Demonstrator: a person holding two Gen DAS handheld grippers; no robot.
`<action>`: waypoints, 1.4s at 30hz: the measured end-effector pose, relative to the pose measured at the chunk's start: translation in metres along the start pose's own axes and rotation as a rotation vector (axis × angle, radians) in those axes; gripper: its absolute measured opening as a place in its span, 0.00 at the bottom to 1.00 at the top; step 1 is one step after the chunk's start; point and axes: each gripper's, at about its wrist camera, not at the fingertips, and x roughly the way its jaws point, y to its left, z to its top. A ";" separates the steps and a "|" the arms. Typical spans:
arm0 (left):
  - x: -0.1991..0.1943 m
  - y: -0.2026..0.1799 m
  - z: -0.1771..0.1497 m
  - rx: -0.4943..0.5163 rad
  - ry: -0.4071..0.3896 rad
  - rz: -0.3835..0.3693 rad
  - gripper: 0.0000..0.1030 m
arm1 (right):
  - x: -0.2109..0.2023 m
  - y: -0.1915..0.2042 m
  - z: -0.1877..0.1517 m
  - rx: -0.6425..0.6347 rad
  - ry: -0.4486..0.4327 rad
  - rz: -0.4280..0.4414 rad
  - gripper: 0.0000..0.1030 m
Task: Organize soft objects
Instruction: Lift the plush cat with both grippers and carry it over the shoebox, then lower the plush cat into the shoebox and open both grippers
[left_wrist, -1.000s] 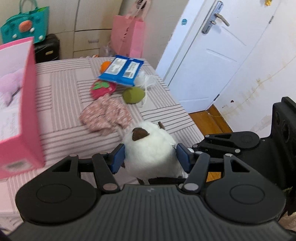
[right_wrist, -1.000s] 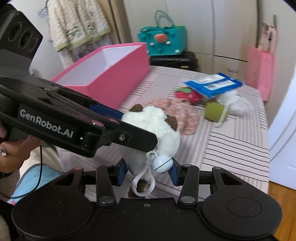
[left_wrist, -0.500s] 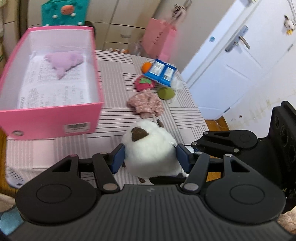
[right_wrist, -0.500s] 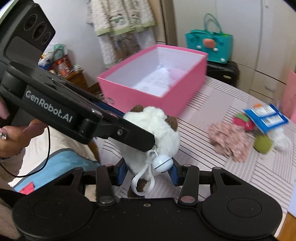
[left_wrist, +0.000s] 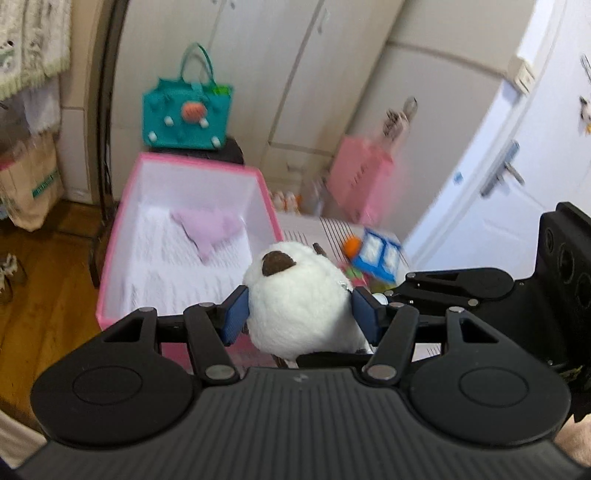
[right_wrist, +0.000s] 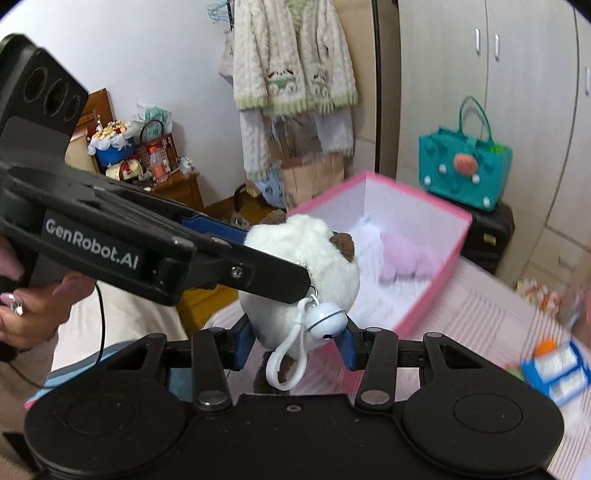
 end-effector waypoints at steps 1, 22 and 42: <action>0.002 0.005 0.004 -0.003 -0.014 0.006 0.57 | 0.006 -0.003 0.007 0.001 -0.007 0.004 0.50; 0.158 0.123 0.091 -0.098 -0.001 0.166 0.55 | 0.191 -0.109 0.091 -0.030 0.096 0.011 0.51; 0.181 0.115 0.088 0.097 0.012 0.329 0.44 | 0.218 -0.115 0.091 -0.194 0.159 -0.067 0.67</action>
